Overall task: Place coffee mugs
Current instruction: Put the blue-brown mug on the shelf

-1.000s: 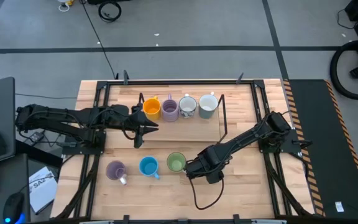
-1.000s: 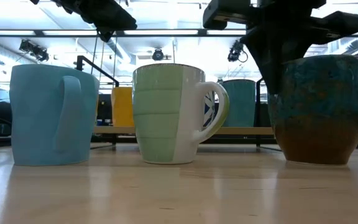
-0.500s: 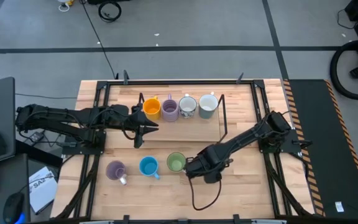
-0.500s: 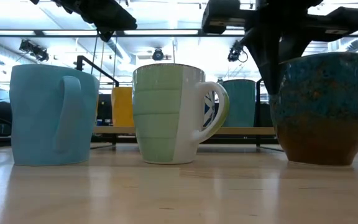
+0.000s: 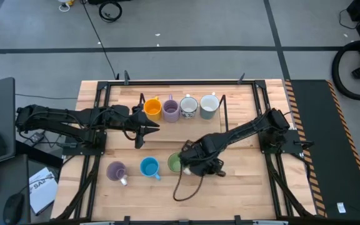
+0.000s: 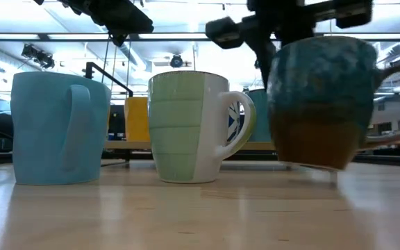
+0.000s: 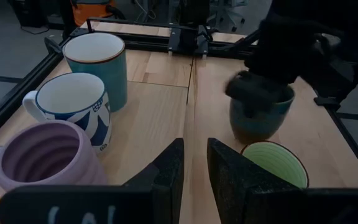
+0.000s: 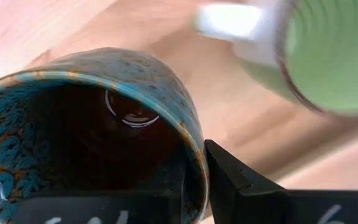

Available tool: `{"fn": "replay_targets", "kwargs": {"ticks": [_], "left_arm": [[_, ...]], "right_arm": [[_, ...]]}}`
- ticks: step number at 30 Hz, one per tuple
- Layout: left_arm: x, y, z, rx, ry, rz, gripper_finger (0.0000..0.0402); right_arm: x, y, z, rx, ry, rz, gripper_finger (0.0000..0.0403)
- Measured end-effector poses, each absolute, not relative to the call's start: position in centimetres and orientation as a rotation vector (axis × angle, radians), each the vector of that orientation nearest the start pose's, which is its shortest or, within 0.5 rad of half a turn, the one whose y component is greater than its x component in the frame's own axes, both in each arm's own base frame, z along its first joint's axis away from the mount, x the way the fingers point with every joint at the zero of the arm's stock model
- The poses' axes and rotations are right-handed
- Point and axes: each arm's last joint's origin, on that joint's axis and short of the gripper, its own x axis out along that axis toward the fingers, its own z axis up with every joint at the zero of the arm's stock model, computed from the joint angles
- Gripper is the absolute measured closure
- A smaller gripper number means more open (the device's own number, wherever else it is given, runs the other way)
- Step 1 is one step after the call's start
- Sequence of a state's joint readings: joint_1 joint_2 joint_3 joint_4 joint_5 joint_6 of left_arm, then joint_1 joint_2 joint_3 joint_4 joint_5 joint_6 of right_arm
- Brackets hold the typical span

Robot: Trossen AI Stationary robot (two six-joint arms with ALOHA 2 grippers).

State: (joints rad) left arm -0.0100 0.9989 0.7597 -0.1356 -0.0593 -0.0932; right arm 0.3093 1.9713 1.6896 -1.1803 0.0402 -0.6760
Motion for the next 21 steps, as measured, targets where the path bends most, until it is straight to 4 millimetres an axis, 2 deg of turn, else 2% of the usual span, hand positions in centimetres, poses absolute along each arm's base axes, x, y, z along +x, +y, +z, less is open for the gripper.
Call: {"fn": "replay_targets", "kwargs": {"ticks": [7, 15, 21], "left_arm": [[21.9, -0.1, 29.0, -0.078, 0.372, 0.066, 0.0324], [21.9, -0.1, 29.0, -0.079, 0.371, 0.066, 0.0324], [21.9, -0.1, 29.0, -0.079, 0.375, 0.066, 0.0324]], "right_arm": [[36.9, 9.0, 24.6, -0.528, 1.463, 0.463, 0.0358], [37.4, 6.4, 26.2, -0.234, 1.510, 0.272, 0.0358], [37.1, 4.5, 27.8, -0.129, 1.547, 0.174, 0.0358]]}}
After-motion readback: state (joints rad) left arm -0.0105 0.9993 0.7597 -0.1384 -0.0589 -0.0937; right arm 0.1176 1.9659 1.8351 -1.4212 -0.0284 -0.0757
